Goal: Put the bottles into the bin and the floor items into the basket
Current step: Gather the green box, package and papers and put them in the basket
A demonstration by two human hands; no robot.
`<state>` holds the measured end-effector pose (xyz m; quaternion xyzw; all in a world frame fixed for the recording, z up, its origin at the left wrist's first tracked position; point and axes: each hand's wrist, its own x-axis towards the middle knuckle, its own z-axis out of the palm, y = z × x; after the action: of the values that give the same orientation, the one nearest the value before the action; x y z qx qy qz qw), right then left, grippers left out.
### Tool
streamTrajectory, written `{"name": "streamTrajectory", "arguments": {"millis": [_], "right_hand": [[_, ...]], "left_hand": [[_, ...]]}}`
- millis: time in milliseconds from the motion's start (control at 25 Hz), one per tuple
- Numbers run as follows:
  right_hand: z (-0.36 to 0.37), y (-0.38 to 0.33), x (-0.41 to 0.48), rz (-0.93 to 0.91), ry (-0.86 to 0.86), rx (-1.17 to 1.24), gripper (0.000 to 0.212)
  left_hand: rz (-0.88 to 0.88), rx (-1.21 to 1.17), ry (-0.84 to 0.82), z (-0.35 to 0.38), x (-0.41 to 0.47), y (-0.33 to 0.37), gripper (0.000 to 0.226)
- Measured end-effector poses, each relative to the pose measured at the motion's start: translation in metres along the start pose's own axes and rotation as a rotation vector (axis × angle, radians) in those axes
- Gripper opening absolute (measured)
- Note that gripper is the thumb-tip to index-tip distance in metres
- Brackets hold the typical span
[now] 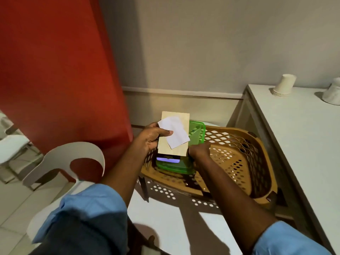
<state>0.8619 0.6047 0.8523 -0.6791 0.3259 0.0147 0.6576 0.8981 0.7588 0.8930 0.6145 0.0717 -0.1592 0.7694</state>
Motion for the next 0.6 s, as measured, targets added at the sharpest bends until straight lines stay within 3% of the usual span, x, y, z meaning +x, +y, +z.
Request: {"name": "streamTrajectory", "arguments": {"millis": [120,400,600], "right_hand": [[0.007,0.009,0.007,0.064,-0.035,-0.073,0.068],[0.028,0.02,0.009,0.217,-0.05,0.033,0.056],[0.031,0.03,0.009,0.272,-0.105,-0.087,0.061]], "left_hand": [[-0.022,-0.025,-0.005,-0.012,0.005,-0.004,0.033],[0.016,-0.105,0.002,-0.024,0.015,0.009,0.043],[0.017,-0.112,-0.003,-0.025,0.015,0.012,0.034]]}}
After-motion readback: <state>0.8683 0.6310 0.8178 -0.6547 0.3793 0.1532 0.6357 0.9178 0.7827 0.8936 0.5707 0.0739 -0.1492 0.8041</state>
